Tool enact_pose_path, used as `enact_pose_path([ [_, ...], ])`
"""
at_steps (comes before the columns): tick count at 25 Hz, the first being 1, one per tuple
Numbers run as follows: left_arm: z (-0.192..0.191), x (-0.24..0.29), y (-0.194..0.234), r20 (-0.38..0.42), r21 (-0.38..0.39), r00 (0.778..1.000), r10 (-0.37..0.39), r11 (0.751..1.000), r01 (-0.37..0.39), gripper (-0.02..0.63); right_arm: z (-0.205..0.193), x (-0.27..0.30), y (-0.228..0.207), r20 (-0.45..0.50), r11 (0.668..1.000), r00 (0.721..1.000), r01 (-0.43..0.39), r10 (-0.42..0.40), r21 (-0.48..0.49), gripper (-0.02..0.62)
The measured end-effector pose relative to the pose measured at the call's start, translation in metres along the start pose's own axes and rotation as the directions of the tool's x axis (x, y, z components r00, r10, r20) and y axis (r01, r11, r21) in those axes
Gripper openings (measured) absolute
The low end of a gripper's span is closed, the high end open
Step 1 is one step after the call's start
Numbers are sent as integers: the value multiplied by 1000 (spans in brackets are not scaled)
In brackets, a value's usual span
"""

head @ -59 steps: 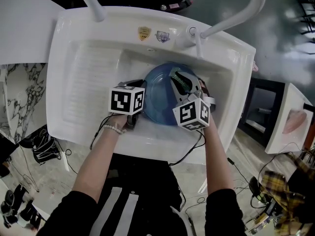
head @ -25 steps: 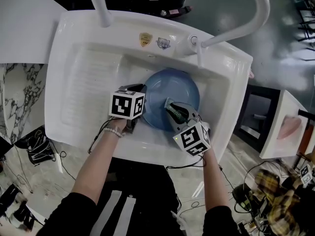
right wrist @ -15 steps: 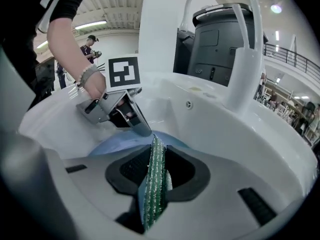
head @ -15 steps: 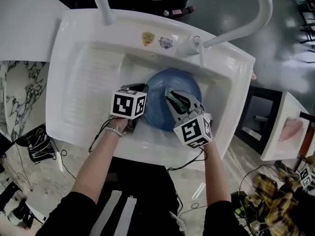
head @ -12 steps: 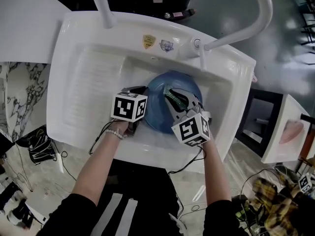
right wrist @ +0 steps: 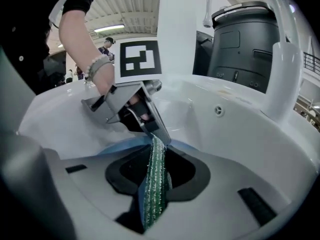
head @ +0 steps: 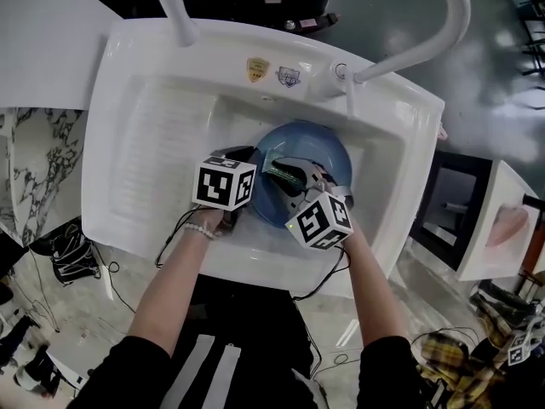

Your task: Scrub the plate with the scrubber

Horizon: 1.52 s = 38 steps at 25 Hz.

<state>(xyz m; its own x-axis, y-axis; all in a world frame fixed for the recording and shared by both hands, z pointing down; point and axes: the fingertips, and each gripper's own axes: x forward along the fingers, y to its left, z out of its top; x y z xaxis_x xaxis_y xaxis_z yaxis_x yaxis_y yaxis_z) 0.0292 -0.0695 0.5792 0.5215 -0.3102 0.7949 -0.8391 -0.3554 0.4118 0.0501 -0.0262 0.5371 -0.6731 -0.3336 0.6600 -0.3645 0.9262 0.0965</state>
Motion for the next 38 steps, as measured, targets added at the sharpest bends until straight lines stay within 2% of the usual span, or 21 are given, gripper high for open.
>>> enact_pose_path([
  [4, 0, 0, 0, 1, 0, 1000, 2, 1000, -2, 14, 6, -1, 26, 22, 996, 996, -85, 86, -18, 95],
  [14, 0, -1, 0, -4, -6, 1000, 4, 1000, -4, 14, 0, -25, 75, 29, 956, 958, -287, 286, 56, 95],
  [18, 0, -2, 1, -3, -9, 1000, 3, 1000, -3, 14, -5, -37, 85, 34, 933, 946, -325, 324, 153, 95],
  [23, 0, -1, 0, -2, -9, 1000, 1, 1000, -1, 13, -17, -53, 84, -5, 921, 940, -332, 340, 204, 95],
  [26, 0, -2, 1, -1, -9, 1000, 3, 1000, -3, 13, -13, -67, 62, 14, 926, 962, -265, 271, 271, 95],
  [28, 0, -3, 0, -1, -10, 1000, 1, 1000, -1, 14, -10, -75, 35, 50, 926, 987, -162, 154, 340, 95],
  [30, 0, -3, 0, -1, -10, 1000, 0, 1000, 0, 14, -12, -77, 5, 42, 927, 999, -38, 24, 373, 95],
  [32, 0, -3, 0, 0, -9, 1000, -1, 1000, 1, 14, -19, -75, -22, -10, 933, 996, 84, -86, 351, 95],
  [34, 1, -2, 0, 1, -9, 1000, -1, 1000, 1, 14, -29, -69, -45, -78, 934, 982, 188, -172, 304, 95],
  [38, 1, -3, -1, 2, -8, 1000, 0, 1000, 0, 14, -45, -58, -74, -153, 915, 951, 303, -270, 267, 95],
])
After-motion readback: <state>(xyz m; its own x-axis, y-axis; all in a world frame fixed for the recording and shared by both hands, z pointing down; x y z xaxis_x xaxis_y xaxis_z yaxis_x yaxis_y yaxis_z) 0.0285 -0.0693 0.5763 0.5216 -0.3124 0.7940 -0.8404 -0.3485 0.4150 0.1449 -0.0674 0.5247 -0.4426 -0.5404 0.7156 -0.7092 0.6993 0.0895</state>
